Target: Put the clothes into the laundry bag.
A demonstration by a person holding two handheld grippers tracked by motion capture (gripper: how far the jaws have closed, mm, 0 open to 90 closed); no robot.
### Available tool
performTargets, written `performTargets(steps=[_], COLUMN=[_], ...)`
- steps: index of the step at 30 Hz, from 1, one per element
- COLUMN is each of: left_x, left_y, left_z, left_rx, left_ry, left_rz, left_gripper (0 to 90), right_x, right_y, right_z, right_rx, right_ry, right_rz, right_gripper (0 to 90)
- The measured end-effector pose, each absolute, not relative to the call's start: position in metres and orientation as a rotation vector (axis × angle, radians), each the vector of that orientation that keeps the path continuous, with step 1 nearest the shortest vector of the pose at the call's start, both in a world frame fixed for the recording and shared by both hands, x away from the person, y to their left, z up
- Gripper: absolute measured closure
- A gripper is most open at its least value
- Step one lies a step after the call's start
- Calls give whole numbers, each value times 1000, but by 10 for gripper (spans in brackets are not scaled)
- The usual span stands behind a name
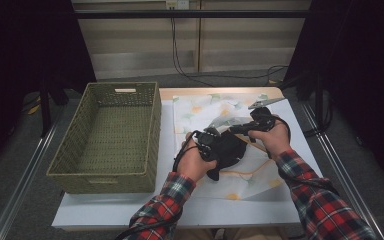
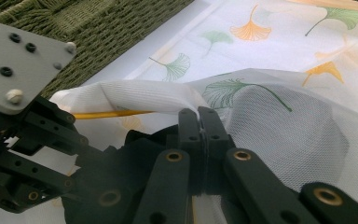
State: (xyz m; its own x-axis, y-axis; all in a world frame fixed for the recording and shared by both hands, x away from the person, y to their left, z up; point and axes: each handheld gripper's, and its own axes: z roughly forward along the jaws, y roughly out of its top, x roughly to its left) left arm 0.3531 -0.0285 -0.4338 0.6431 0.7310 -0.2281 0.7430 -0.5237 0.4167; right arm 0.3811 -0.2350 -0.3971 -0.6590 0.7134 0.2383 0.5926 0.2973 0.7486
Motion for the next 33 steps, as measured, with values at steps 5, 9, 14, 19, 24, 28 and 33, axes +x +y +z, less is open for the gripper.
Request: performTargets(steps=[5, 9, 14, 19, 24, 28, 33], left_x=[355, 355, 358, 362, 366, 371, 376], left_y=[-28, -30, -35, -41, -43, -45, -43], left_z=[-434, -434, -432, -430, -429, -430, -432], left_rx=[2345, 2314, 2288, 2273, 2255, 2229, 2201], left_ry=[1174, 1188, 1187, 1200, 1200, 1215, 1220], left_rz=[-62, -60, -40, -21, 3, 40, 66], left_gripper=[762, 782, 796, 798, 798, 797, 795], right_x=[381, 381, 381, 381, 381, 381, 380], right_y=[-235, -234, -234, -234, -235, -236, -236], right_z=[-397, -396, -395, -395, -394, -395, -394], right_rx=[1214, 1212, 1208, 1214, 1215, 1213, 1209], right_ry=[2419, 2417, 2421, 2415, 2413, 2415, 2415], right_rz=[1295, 1297, 1307, 1312, 1314, 1317, 1324], right_gripper=[900, 900, 900, 900, 900, 900, 900])
